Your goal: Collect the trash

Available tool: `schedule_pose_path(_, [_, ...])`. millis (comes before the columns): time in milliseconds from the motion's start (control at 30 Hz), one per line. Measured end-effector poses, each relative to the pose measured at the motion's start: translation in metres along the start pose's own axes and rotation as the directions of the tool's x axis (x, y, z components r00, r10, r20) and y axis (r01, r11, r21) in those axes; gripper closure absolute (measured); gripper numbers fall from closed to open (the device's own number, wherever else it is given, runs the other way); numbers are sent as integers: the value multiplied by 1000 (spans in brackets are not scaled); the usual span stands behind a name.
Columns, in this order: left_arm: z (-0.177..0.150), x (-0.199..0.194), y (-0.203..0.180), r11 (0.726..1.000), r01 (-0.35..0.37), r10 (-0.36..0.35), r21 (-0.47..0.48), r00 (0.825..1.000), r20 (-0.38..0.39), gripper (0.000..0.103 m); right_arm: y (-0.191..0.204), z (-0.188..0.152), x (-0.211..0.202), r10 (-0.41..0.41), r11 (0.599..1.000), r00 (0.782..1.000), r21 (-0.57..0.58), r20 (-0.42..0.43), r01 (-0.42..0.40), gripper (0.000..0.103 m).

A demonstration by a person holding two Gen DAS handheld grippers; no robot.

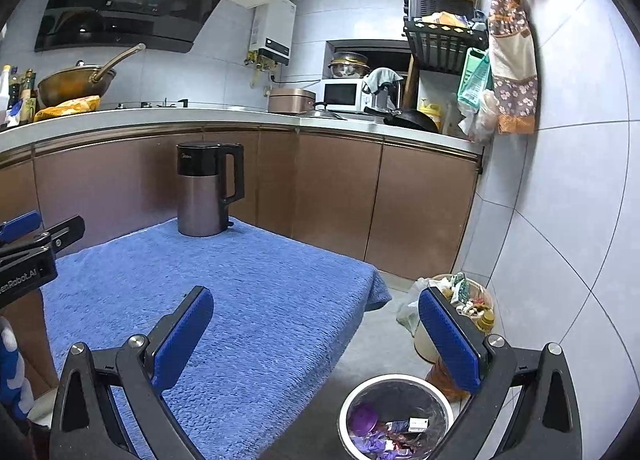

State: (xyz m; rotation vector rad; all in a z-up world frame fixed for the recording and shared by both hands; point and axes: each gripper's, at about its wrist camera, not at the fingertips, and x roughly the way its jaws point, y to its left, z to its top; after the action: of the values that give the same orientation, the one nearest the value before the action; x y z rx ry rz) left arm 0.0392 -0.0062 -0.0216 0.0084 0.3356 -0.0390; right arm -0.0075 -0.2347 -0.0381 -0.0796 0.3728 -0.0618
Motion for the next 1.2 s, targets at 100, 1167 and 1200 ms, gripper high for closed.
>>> schedule_pose_path(100, [-1,3,-2,1000,7,-7,-1,1000,-7,19,-1,-1,2,-6,1000,1000,7,-6,6,0])
schedule_pose_path(1167, [2,16,-16,1000,18,-18,-8,1000,-22,20,-22,-8,17,-44,997,999,66,-17,45,0])
schedule_pose_path(1200, [2,17,-17,1000,15,-15,-7,1000,-26,20,-23,-8,17,-45,997,999,66,-17,46,0])
